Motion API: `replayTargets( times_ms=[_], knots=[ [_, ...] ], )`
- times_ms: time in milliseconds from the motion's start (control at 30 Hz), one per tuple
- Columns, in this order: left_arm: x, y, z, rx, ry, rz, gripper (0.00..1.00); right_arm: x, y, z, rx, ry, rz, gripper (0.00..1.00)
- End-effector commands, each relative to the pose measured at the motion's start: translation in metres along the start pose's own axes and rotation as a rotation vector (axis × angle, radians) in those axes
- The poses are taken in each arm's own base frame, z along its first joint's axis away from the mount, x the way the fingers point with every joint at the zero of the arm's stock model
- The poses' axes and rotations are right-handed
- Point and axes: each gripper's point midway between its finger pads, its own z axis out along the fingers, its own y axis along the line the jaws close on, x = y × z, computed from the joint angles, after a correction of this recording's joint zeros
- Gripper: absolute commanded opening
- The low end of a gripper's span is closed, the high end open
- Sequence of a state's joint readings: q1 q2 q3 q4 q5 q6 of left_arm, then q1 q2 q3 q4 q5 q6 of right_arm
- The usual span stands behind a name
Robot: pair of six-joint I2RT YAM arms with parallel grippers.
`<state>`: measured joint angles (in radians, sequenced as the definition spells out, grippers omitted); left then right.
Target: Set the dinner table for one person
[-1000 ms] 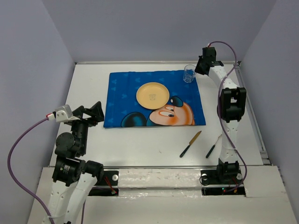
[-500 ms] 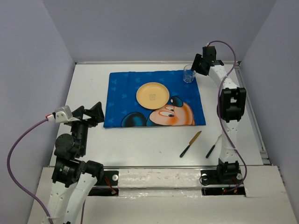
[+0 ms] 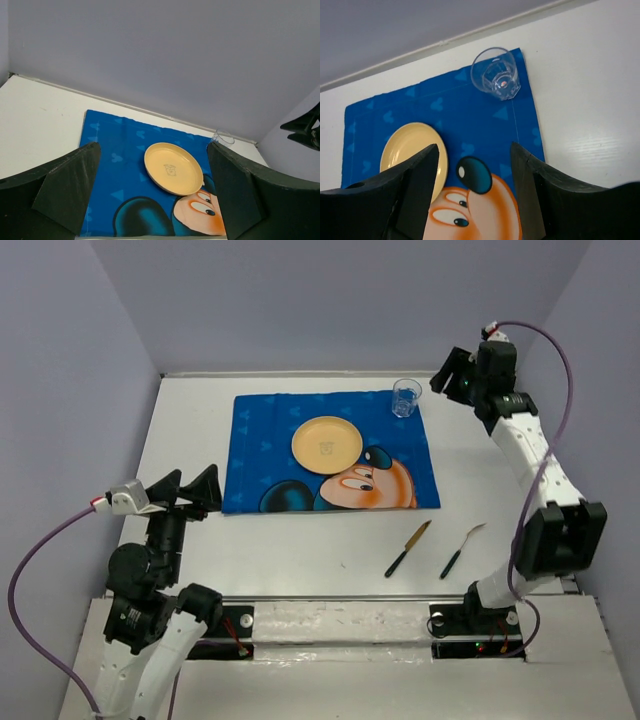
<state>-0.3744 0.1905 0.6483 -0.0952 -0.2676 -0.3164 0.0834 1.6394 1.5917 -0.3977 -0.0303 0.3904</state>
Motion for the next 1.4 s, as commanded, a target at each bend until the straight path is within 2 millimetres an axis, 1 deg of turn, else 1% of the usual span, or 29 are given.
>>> replayTargets(
  times_ms=[0, 33, 67, 100, 133, 167, 200, 233, 267, 300, 367, 433, 500, 533, 567, 600, 633, 667, 700, 767, 800, 833, 900, 967, 1067, 1167, 1233, 1367],
  knots=[
    [-0.019, -0.011, -0.008, 0.058, -0.068, -0.034, 0.99, 0.059, -0.002, -0.051, -0.06, 0.055, 0.031, 0.64],
    [-0.02, -0.013, -0.009, 0.065, -0.069, -0.037, 0.99, 0.077, -0.003, -0.061, -0.07, 0.087, 0.033, 0.63],
    [-0.022, -0.016, -0.012, 0.084, -0.074, -0.05, 0.99, 0.108, -0.014, -0.08, -0.051, 0.147, 0.054, 0.62],
    [-0.023, -0.017, -0.013, 0.092, -0.077, -0.055, 0.99, 0.135, -0.024, -0.081, -0.029, 0.221, 0.066, 0.62],
    [-0.023, -0.019, -0.014, 0.102, -0.078, -0.058, 0.99, 0.14, -0.026, -0.1, -0.03, 0.225, 0.075, 0.61],
    [-0.023, -0.021, -0.015, 0.114, -0.077, -0.062, 0.99, 0.154, -0.032, -0.11, -0.011, 0.257, 0.086, 0.61],
    [-0.024, -0.022, -0.017, 0.127, -0.081, -0.068, 0.99, 0.188, -0.046, -0.122, 0.033, 0.344, 0.117, 0.61],
    [-0.026, -0.023, -0.019, 0.134, -0.087, -0.072, 0.99, 0.193, -0.045, -0.137, 0.032, 0.345, 0.122, 0.61],
    [-0.028, -0.025, -0.021, 0.145, -0.095, -0.08, 0.99, 0.204, -0.049, -0.146, 0.044, 0.378, 0.14, 0.61],
    [-0.031, -0.026, -0.024, 0.155, -0.104, -0.086, 0.99, 0.226, -0.056, -0.157, 0.078, 0.451, 0.168, 0.6],
    [-0.033, -0.025, -0.027, 0.158, -0.112, -0.093, 0.99, 0.247, -0.054, -0.17, 0.065, 0.542, 0.203, 0.58],
    [-0.033, -0.026, -0.027, 0.163, -0.111, -0.097, 0.99, 0.278, -0.054, -0.181, 0.076, 0.663, 0.233, 0.56],
    [-0.033, -0.028, -0.028, 0.172, -0.107, -0.1, 0.99, 0.299, -0.047, -0.186, 0.076, 0.74, 0.215, 0.55],
    [-0.033, -0.029, -0.028, 0.177, -0.104, -0.101, 0.99, 0.313, -0.039, -0.191, 0.064, 0.782, 0.165, 0.55],
    [-0.032, -0.029, -0.028, 0.178, -0.102, -0.102, 0.99, 0.314, -0.041, -0.188, 0.09, 0.78, 0.178, 0.55],
    [-0.032, -0.029, -0.029, 0.181, -0.102, -0.102, 0.99, 0.328, -0.028, -0.191, 0.071, 0.827, 0.124, 0.55],
    [-0.032, -0.029, -0.029, 0.18, -0.102, -0.102, 0.99, 0.335, -0.023, -0.192, 0.085, 0.844, 0.131, 0.56],
    [-0.033, -0.029, -0.029, 0.181, -0.103, -0.103, 0.99, 0.338, -0.022, -0.19, 0.11, 0.836, 0.109, 0.56],
    [-0.033, -0.029, -0.029, 0.178, -0.102, -0.102, 0.99, 0.346, -0.016, -0.191, 0.112, 0.847, 0.091, 0.56],
    [-0.033, -0.029, -0.03, 0.182, -0.102, -0.104, 0.99, 0.351, -0.018, -0.189, 0.14, 0.85, 0.09, 0.56],
    [-0.033, -0.029, -0.03, 0.183, -0.105, -0.105, 0.99, 0.354, -0.017, -0.187, 0.134, 0.852, 0.083, 0.56],
    [-0.034, -0.029, -0.031, 0.184, -0.107, -0.107, 0.99, 0.359, -0.02, -0.186, 0.152, 0.864, 0.078, 0.56],
    [-0.034, -0.029, -0.031, 0.184, -0.107, -0.106, 0.99, 0.367, -0.02, -0.185, 0.151, 0.886, 0.077, 0.56],
    [-0.034, -0.029, -0.031, 0.184, -0.107, -0.106, 0.99, 0.379, -0.022, -0.187, 0.175, 0.918, 0.067, 0.55],
    [-0.034, -0.029, -0.032, 0.185, -0.107, -0.109, 0.99, 0.385, -0.028, -0.189, 0.203, 0.934, 0.075, 0.53],
    [-0.036, -0.028, -0.033, 0.182, -0.113, -0.11, 0.99, 0.394, -0.021, -0.193, 0.18, 0.965, 0.078, 0.49],
    [-0.037, -0.028, -0.033, 0.183, -0.115, -0.113, 0.99, 0.401, -0.018, -0.192, 0.184, 0.978, 0.077, 0.46],
    [-0.037, -0.028, -0.034, 0.184, -0.117, -0.113, 0.99, 0.414, -0.018, -0.194, 0.211, 1.004, 0.089, 0.42]
  ],
)
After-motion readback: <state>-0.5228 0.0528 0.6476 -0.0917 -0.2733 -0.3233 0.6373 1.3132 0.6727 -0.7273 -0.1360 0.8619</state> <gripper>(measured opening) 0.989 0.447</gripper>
